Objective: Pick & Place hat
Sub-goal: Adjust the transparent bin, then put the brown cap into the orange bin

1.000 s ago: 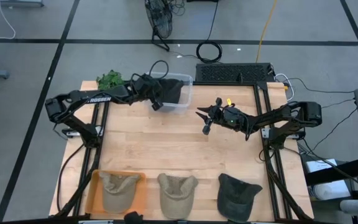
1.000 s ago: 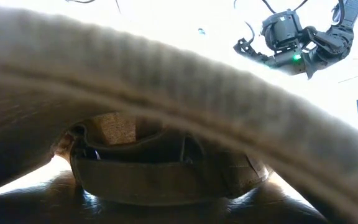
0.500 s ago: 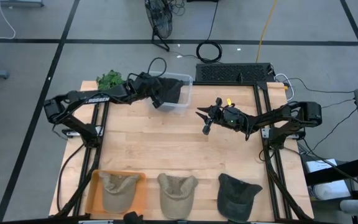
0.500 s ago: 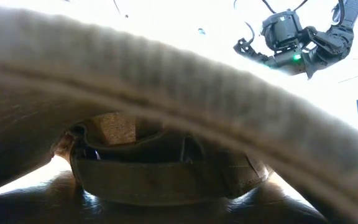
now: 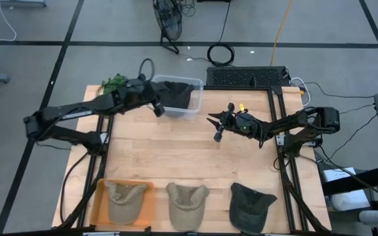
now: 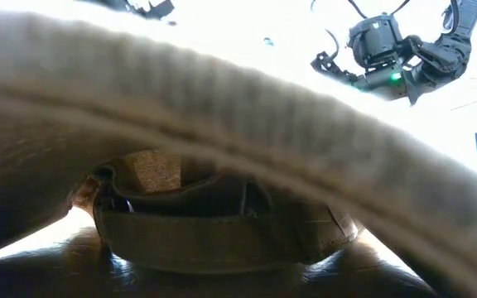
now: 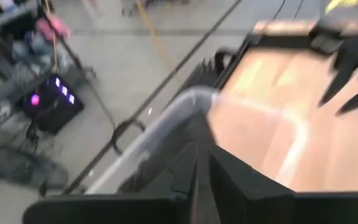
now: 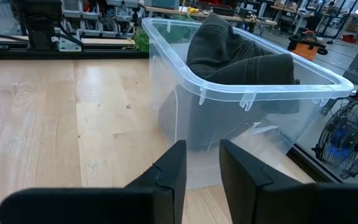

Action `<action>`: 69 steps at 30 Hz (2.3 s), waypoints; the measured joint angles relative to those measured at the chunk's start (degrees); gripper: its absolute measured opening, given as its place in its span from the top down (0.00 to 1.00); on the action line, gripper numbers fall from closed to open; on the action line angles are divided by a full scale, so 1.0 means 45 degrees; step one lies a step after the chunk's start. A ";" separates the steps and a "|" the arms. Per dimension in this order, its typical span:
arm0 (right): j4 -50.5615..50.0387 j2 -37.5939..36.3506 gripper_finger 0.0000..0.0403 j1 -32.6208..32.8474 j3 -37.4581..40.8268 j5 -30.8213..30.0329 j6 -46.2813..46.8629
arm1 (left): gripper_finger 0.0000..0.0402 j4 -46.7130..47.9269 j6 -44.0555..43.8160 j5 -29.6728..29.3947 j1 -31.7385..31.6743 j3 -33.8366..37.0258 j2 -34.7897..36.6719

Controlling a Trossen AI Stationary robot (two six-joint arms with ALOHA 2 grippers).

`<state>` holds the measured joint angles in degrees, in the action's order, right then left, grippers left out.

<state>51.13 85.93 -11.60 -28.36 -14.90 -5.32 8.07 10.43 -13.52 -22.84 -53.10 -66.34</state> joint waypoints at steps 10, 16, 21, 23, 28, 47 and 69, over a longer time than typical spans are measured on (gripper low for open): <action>-0.0055 0.0000 0.82 0.0000 0.0000 -0.0005 0.0020 | 0.88 0.1005 -0.0226 0.0038 0.0759 -0.0005 0.0801; -0.0049 0.0000 0.82 0.0000 0.0000 -0.0005 0.0020 | 0.88 0.2970 0.0358 0.2630 0.0861 0.0002 -0.0130; -0.0044 0.0000 0.82 -0.0005 0.0000 -0.0005 0.0022 | 0.88 0.2982 0.2303 0.4052 0.1214 0.0005 -0.1429; -0.0039 0.0000 0.82 -0.0005 0.0000 -0.0005 0.0024 | 0.88 0.2484 0.2574 0.4067 0.1260 0.0005 -0.2036; -0.0042 0.0000 0.82 -0.0005 0.0000 -0.0005 0.0024 | 0.88 0.1222 0.3213 0.3102 0.1015 0.0005 -0.3461; -0.0087 0.0000 0.82 -0.0005 0.0000 -0.0005 0.0020 | 0.88 0.0035 0.2407 0.1855 -0.0424 0.0002 -0.3911; -0.0097 0.0000 0.82 -0.0015 0.0000 -0.0005 0.0016 | 0.88 -0.0489 0.2281 0.1962 0.1043 -0.0010 -0.2235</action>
<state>50.70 85.93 -11.66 -28.36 -14.92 -5.25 5.87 20.69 -4.69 -18.14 -53.15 -76.40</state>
